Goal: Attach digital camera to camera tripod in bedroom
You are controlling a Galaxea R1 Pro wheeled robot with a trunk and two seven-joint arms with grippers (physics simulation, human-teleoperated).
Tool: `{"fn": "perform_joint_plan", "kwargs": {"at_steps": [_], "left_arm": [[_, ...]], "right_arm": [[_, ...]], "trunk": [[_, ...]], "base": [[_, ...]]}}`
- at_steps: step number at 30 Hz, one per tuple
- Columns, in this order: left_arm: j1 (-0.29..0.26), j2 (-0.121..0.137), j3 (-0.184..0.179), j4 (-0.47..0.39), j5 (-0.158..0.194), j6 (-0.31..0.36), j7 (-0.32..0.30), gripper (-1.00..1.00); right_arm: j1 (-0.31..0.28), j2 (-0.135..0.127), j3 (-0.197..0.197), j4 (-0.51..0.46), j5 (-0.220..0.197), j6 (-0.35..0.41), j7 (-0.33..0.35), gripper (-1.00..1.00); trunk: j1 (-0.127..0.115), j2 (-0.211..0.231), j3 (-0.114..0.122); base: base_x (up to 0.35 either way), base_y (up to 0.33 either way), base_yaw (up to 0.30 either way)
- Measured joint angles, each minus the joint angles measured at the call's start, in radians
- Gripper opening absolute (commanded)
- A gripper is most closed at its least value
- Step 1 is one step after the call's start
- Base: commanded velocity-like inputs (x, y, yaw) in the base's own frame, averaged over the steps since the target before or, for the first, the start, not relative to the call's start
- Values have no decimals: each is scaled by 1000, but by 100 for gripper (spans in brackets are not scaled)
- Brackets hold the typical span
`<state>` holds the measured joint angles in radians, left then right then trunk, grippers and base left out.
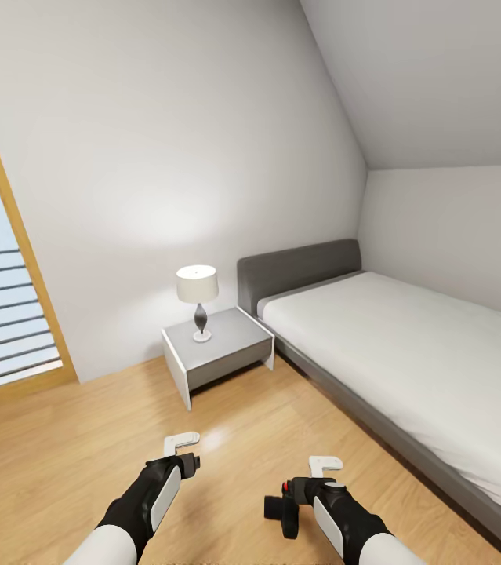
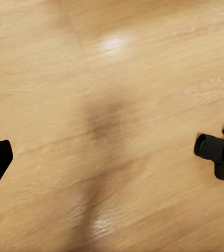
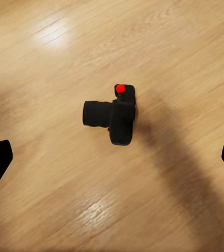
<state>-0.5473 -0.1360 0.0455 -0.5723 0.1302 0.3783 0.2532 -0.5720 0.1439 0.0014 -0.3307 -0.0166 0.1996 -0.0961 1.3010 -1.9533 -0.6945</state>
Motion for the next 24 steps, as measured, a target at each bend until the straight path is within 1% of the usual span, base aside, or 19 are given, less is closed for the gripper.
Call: {"fn": "perform_joint_plan", "kwargs": {"at_steps": [21, 22, 23, 24], "left_arm": [[0, 1, 2, -1, 1, 0, 0, 100], [0, 1, 2, -1, 1, 0, 0, 100], [0, 1, 2, -1, 2, 0, 1, 100], [0, 2, 2, -1, 2, 0, 1, 100]], "right_arm": [[0, 0, 0, 0, 0, -1, 0, 100], [0, 0, 0, 0, 0, -5, 0, 100], [0, 0, 0, 1, 0, -39, -1, 100], [0, 0, 0, 1, 0, -42, -1, 100]], "trunk": [[81, -147, -66], [84, -154, -69], [88, -161, -72], [92, -168, -75]], "base": [[0, 0, 0], [0, 0, 0], [0, 0, 0], [0, 0, 0]]}}
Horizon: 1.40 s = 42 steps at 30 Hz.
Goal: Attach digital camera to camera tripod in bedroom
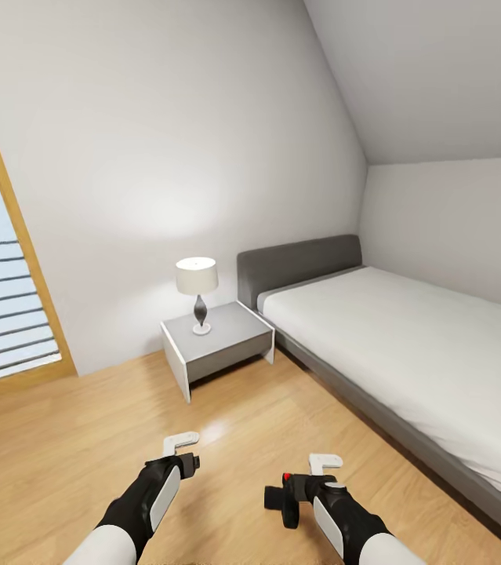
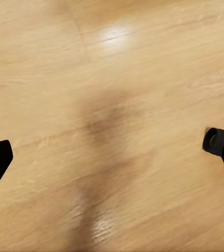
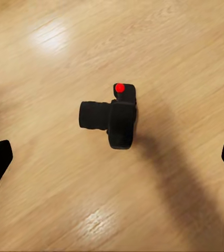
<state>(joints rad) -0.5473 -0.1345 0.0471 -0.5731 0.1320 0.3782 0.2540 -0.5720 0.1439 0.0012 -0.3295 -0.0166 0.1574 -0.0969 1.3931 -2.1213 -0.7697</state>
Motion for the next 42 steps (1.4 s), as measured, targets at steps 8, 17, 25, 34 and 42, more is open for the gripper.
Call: {"fn": "perform_joint_plan", "kwargs": {"at_steps": [8, 17, 25, 34, 42], "left_arm": [[0, 0, 0, 0, 0, 0, 0, 100], [0, 0, 1, 0, 0, 0, 0, 100], [0, 0, 2, 0, 0, 0, 0, 100], [0, 1, 3, 2, 2, 9, 0, 100], [0, 5, 3, 3, 3, 12, -1, 100]], "right_arm": [[0, 1, 0, 0, 0, -8, -3, 100], [1, 1, 0, 7, -2, -18, 1, 100], [1, -1, 1, 49, -3, -66, 2, 100], [2, 5, 1, 169, -5, -212, 10, 100], [2, 10, 1, 201, 0, -258, 11, 100]], "trunk": [[31, -56, -25], [65, -119, -53], [96, -175, -78], [130, -238, -107], [161, -294, -132]], "base": [[0, 0, 0], [0, 0, 0], [0, 0, 0], [0, 0, 0], [0, 0, 0]]}}
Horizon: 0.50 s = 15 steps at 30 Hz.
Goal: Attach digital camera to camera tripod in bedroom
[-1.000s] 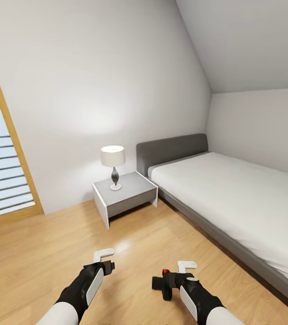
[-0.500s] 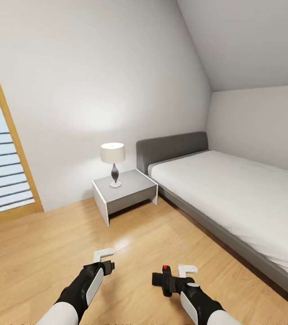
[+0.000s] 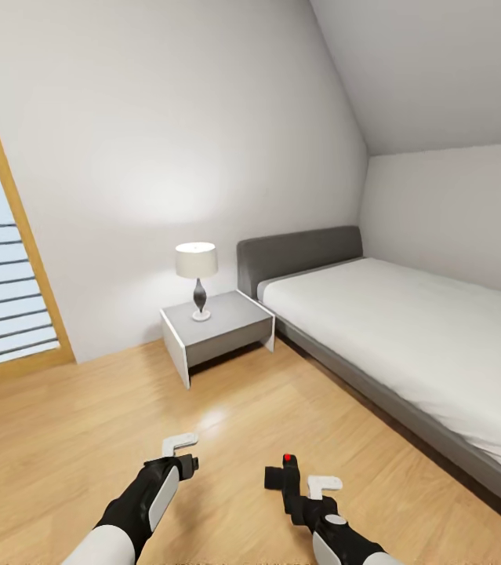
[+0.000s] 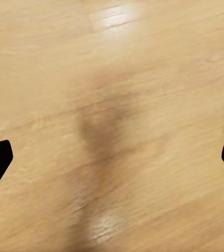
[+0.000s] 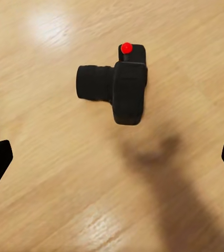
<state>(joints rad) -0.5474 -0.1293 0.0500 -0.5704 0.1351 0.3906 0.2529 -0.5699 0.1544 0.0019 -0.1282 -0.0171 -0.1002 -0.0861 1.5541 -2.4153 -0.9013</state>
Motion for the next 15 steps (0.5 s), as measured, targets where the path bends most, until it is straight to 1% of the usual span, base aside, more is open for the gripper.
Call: {"fn": "perform_joint_plan", "kwargs": {"at_steps": [12, 15], "left_arm": [[0, 1, 0, 0, 1, 0, 1, 100], [0, 1, 0, 0, 2, 0, 1, 100]], "right_arm": [[0, 0, 0, 2, 0, -2, 10, 100], [0, 0, -1, 2, 0, -2, 12, 100]], "trunk": [[46, -84, -38], [48, -85, -49]], "base": [[0, 0, 0], [0, 0, 0]]}}
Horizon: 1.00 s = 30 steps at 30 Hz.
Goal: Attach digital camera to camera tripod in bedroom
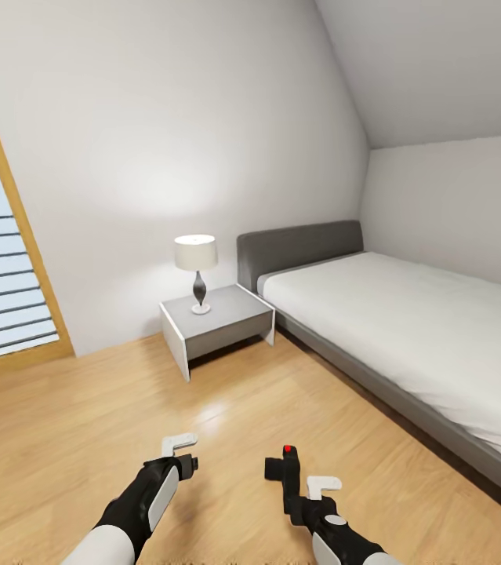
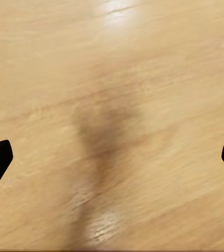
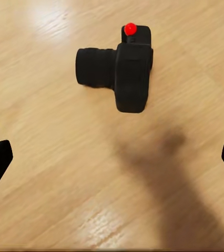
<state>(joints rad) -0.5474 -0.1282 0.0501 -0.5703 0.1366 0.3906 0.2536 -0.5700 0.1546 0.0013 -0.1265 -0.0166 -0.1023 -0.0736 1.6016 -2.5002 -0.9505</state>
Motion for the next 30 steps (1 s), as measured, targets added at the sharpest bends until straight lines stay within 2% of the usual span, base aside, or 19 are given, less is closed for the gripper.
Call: {"fn": "perform_joint_plan", "kwargs": {"at_steps": [30], "left_arm": [[0, 0, 0, -2, -1, -10, 1, 100]], "right_arm": [[0, 0, 0, -7, 1, -2, 3, 100]], "trunk": [[13, -7, -116]], "base": [[0, 0, 0]]}}
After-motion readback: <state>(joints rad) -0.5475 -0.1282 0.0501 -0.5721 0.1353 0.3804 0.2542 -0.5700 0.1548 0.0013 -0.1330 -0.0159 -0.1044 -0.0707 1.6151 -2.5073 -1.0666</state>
